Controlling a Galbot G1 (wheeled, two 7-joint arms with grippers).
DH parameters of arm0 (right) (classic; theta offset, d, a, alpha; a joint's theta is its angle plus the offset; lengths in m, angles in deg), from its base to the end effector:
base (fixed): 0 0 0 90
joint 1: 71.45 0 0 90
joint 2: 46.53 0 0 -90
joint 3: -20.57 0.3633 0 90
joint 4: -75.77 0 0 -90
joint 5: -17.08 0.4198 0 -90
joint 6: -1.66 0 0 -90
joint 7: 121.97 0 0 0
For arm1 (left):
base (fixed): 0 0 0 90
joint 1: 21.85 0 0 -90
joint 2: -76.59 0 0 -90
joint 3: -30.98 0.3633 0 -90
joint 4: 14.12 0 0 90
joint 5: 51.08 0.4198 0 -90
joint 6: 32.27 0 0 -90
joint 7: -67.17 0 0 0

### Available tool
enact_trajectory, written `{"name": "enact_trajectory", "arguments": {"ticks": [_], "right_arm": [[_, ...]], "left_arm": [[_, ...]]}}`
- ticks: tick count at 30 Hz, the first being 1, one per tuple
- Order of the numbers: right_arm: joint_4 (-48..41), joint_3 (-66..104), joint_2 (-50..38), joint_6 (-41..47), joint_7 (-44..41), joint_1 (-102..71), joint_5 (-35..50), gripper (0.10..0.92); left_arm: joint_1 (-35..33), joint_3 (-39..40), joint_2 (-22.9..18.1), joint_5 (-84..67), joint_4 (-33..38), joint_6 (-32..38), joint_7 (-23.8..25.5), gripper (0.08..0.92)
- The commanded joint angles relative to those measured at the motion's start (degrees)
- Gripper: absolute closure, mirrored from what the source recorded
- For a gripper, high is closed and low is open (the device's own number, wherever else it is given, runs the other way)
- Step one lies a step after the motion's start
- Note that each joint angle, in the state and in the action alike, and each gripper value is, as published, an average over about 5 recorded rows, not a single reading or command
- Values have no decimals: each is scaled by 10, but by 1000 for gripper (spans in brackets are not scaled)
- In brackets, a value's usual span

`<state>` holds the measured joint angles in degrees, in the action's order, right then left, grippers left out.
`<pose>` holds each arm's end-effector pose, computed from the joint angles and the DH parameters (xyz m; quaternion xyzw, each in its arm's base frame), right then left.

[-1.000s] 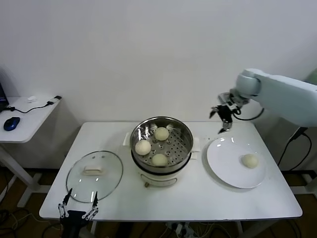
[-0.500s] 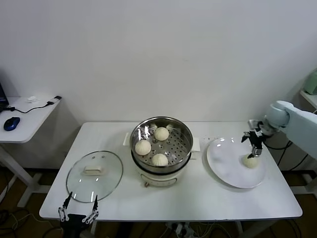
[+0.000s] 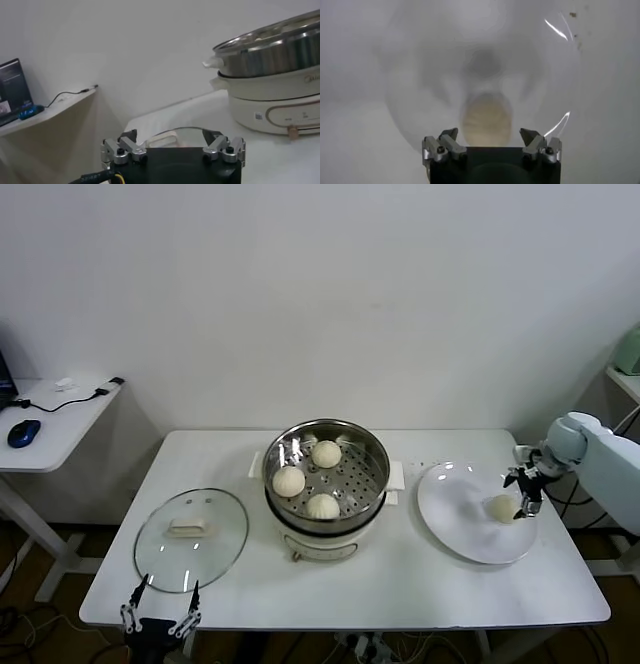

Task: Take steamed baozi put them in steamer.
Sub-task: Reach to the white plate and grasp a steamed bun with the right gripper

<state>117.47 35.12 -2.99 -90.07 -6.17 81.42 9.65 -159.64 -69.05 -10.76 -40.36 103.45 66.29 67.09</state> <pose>0.6213 -0.3044 -0.2395 0.4455 -0.5593 0.5112 0.4768 0.1234 0.0726 -0.3828 0.0271 -0.9803 -0.1655 0.1042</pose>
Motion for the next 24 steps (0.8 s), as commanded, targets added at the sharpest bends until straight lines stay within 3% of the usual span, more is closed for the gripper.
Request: {"name": "enact_trajectory", "arguments": {"ticks": [1, 17, 24], "right_arm": [[-82, 65, 50, -18, -3, -37, -57, 203], [-123, 69, 77, -19, -18, -29, -58, 215], [-125, 61, 75, -11, -26, -18, -42, 355]], "left_arm": [[1, 0, 0, 1, -2, -2, 0, 177], [7, 3, 0, 5, -5, -12, -5, 177], [13, 5, 2, 4, -6, -17, -7, 177]]}}
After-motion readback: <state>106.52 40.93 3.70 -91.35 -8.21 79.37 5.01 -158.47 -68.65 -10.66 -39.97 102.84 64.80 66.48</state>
